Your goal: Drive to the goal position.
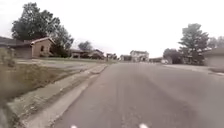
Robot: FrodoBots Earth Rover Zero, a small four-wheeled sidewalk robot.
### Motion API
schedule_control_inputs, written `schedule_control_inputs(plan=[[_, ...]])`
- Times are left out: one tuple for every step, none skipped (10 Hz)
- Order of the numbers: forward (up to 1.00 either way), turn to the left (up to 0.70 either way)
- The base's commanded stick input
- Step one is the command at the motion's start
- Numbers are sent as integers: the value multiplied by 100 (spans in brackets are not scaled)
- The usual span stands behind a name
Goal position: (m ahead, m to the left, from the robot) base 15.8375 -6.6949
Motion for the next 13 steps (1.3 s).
schedule_control_inputs(plan=[[100,0],[100,0],[100,0],[100,0],[100,0],[100,0],[100,0],[100,0],[100,-6],[100,-29],[100,0],[100,0],[100,0]])
